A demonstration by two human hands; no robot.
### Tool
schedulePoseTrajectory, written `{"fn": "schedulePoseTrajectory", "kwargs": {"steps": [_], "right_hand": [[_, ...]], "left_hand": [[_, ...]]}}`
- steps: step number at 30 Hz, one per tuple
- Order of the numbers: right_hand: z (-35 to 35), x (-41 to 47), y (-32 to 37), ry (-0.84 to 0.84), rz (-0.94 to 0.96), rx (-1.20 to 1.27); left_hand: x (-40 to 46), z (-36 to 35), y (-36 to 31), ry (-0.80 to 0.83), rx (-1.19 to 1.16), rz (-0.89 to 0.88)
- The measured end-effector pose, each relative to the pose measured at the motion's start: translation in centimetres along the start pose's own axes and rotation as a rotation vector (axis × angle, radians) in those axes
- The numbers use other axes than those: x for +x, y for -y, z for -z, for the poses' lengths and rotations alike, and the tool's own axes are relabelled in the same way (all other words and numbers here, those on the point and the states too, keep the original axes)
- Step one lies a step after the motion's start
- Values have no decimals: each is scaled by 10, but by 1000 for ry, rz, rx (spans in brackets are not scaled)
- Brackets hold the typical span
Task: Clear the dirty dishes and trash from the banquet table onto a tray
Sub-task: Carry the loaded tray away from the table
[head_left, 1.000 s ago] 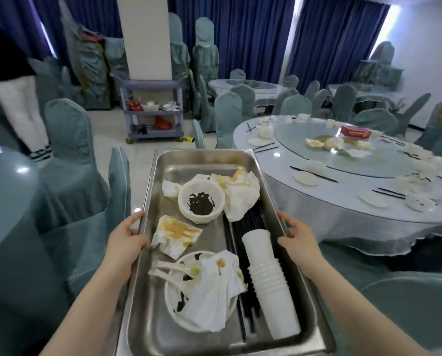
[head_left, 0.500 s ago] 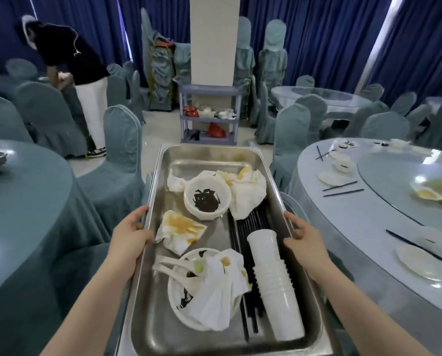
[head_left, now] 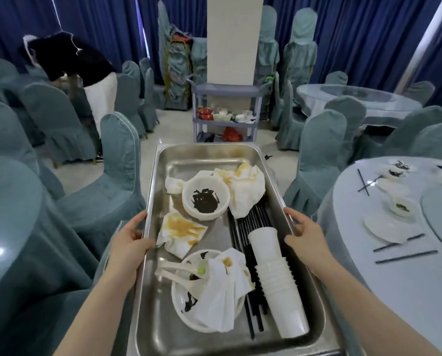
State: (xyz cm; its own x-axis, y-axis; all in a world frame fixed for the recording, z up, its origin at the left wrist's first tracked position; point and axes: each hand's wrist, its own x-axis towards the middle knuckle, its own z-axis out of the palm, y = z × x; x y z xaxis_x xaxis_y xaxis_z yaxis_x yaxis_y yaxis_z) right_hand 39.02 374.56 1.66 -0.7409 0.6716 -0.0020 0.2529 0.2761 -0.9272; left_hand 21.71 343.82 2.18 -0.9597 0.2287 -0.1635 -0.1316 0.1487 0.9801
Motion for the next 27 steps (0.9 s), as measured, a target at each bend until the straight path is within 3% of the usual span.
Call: {"fn": "schedulePoseTrajectory", "kwargs": {"steps": [11,27], "right_hand": [[-87,230,20,133,52,-105],[-226,484,46,196,37,-99]], "left_hand": [[156,-30,-20,-269,-59,-61],[412,-27,-39,-323,-52,-109]]}}
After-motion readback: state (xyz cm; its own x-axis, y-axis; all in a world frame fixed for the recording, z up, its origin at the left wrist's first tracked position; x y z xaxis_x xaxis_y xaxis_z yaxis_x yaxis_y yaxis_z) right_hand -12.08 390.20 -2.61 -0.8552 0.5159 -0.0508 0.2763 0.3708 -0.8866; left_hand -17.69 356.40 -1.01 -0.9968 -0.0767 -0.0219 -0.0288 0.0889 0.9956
